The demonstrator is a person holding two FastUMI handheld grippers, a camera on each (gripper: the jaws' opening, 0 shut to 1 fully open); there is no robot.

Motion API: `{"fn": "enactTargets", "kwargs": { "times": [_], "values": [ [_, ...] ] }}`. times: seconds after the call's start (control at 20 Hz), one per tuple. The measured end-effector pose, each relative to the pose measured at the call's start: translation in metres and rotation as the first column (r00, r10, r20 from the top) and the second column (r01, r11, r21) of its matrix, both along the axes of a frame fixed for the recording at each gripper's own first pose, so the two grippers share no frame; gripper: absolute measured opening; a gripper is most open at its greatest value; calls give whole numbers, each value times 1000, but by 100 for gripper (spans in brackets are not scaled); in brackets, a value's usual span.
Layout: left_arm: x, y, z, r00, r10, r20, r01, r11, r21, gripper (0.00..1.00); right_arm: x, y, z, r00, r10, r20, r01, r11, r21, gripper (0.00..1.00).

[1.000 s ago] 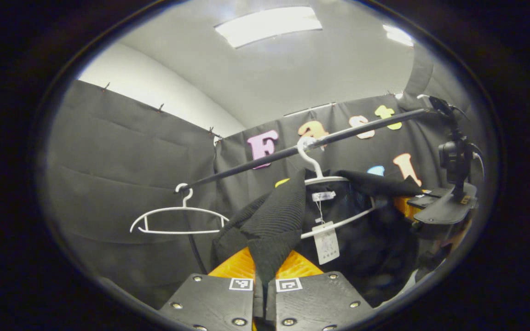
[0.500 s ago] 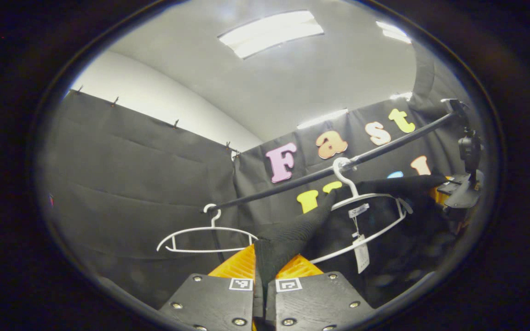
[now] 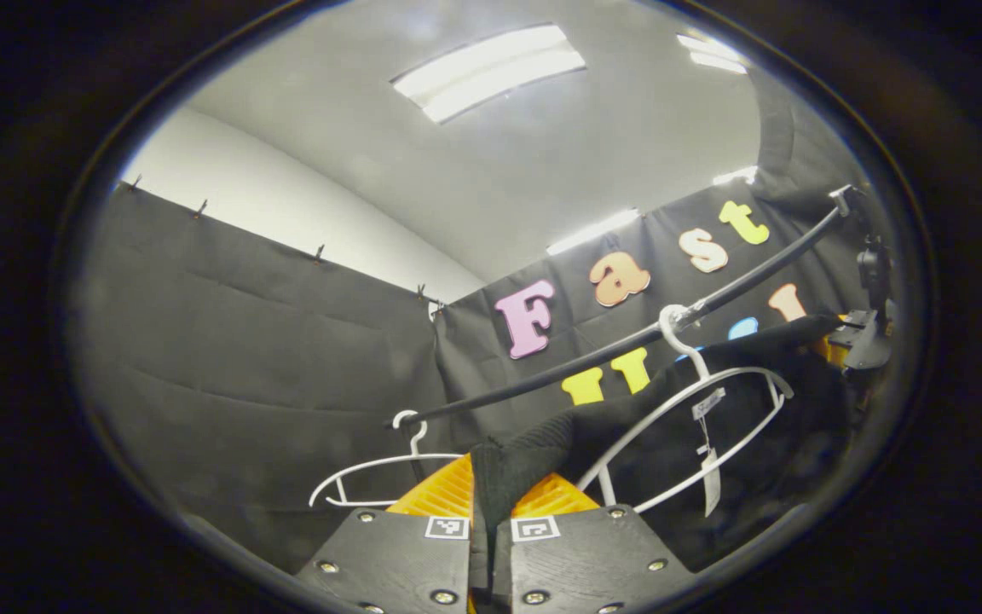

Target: Grasp the clothes on the hanger with both hands and then place them into the laundry hamper below.

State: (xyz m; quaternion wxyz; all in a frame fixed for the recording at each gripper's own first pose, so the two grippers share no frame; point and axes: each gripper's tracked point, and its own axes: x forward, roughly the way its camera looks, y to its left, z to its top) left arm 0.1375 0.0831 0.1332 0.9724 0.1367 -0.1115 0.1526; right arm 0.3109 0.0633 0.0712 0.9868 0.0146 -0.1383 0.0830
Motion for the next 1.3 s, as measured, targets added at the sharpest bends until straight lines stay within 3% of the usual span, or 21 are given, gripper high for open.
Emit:
{"fn": "enactTargets", "kwargs": {
  "times": [0.3, 0.65, 0.7, 0.95, 1.3],
  "values": [
    [29, 18, 2, 999, -45, 5, 45, 999, -24, 3, 35, 13, -6, 1000, 11, -20, -10, 1000, 29, 8],
    [64, 23, 16, 993, -110, 36, 109, 994, 28, 3, 70, 18, -8, 1000, -9, -17, 10, 998, 70, 8],
    [69, 24, 13, 992, -123, 33, 122, 992, 20, 2, 75, 19, -10, 1000, -9, -18, 11, 998, 69, 5],
    [93, 36, -17, 983, -184, -5, 184, 981, -63, 3, 88, 24, -24, 999, 10, -39, -8, 999, 52, 8],
    [99, 50, -60, 966, -253, -61, 239, 955, -174, 3, 106, 36, -68, 982, 64, -179, -50, 996, 80, 7]
  ]
}}
